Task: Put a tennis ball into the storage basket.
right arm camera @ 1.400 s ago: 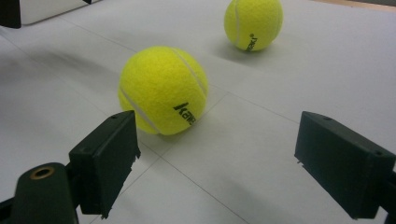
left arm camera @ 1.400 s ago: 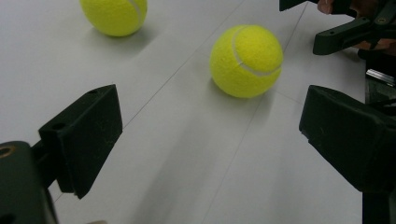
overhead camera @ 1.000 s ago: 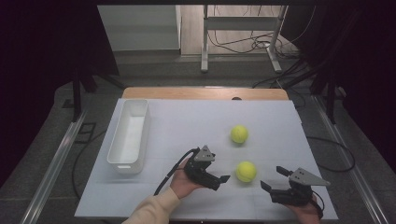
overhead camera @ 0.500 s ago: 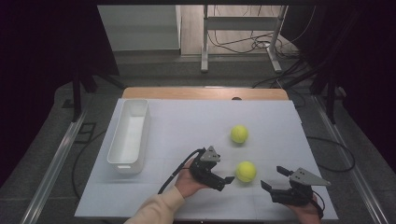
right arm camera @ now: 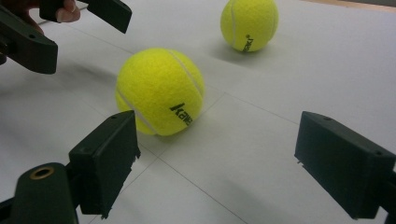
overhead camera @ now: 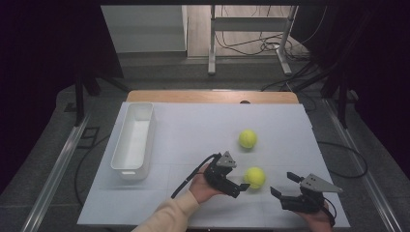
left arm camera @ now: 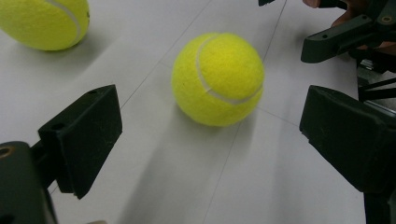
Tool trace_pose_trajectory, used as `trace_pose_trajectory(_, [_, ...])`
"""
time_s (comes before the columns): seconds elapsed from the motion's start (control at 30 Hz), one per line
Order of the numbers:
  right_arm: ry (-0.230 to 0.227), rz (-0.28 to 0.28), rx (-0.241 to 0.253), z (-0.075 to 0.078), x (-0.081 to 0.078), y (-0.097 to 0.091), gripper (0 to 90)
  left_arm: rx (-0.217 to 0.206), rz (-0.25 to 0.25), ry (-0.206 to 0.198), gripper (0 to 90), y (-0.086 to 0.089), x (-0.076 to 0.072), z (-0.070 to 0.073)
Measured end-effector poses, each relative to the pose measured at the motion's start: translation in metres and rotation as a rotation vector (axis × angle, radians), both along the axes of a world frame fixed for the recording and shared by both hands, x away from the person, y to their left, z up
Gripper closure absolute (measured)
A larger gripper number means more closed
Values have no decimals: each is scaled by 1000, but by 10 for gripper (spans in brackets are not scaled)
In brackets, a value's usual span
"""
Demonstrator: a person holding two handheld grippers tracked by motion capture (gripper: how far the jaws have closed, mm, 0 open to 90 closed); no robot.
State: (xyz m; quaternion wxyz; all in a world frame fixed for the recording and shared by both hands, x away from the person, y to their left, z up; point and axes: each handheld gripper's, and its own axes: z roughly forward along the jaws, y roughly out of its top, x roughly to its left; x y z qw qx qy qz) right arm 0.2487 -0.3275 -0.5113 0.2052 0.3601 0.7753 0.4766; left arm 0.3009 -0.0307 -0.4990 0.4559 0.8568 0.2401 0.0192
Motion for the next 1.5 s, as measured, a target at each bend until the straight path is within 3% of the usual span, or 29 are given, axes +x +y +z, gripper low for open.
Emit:
trace_pose_trajectory(0.63, [1,-5,4,0,0,-1,136,58,-44,7,58,-30,7,-1])
trace_pose_trajectory(1.2, [4,-17,-2,0,0,-2,136,127,-68,22,57,-54,15,-15])
trace_pose_trajectory(1.5, [3,-18,1,0,0,-2,136,132,-59,38,71,-61,21,-19])
